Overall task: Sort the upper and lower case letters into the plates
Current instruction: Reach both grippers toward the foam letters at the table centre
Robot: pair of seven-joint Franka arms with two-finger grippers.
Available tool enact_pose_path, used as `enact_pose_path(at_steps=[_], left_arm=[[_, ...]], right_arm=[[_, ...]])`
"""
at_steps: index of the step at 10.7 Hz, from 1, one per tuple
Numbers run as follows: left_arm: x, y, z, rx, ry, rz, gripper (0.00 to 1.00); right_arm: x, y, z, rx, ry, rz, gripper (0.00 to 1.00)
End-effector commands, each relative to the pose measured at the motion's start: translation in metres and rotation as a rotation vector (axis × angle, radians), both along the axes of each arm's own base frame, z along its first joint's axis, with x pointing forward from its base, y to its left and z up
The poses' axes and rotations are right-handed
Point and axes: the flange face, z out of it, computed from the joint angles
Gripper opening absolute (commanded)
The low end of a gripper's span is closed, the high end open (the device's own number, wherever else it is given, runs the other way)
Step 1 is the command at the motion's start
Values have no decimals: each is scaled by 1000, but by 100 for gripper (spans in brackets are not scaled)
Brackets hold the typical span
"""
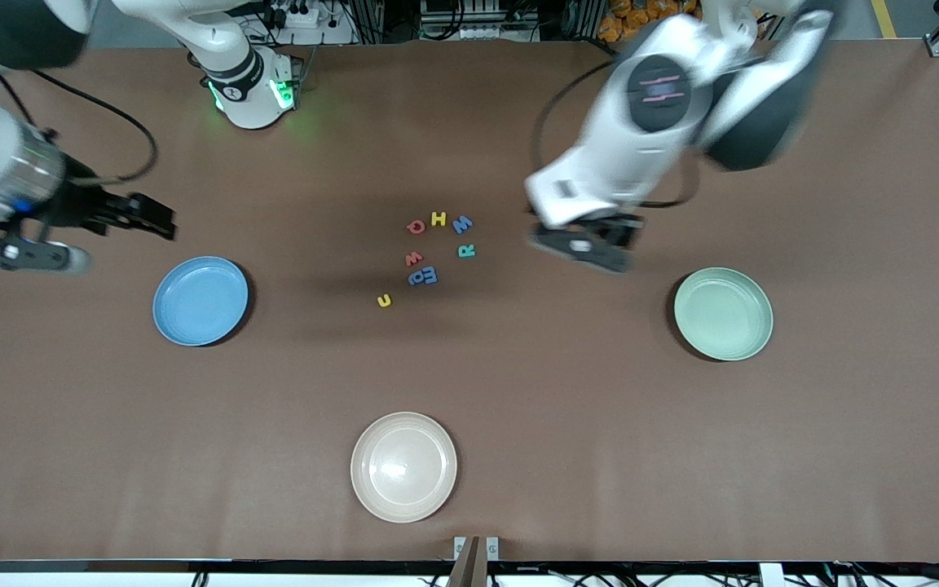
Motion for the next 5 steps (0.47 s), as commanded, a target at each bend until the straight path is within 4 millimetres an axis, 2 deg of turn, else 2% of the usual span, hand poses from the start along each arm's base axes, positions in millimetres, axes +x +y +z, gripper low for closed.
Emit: enact_pose_path(at_steps=[1, 2, 4, 5], left_arm=[[-33, -75, -72, 25, -17, 67, 100], [-40, -90, -97, 24, -14, 112, 100], [-57, -106, -142, 61, 1, 170, 100], [-63, -110, -162, 96, -3, 174, 100]], right_arm=[[15, 30, -41, -11, 35, -37, 100], [22, 47, -64, -15, 43, -16, 100], [32, 67, -121, -23, 56, 6, 100], [35, 70, -148, -20, 35, -8, 100]])
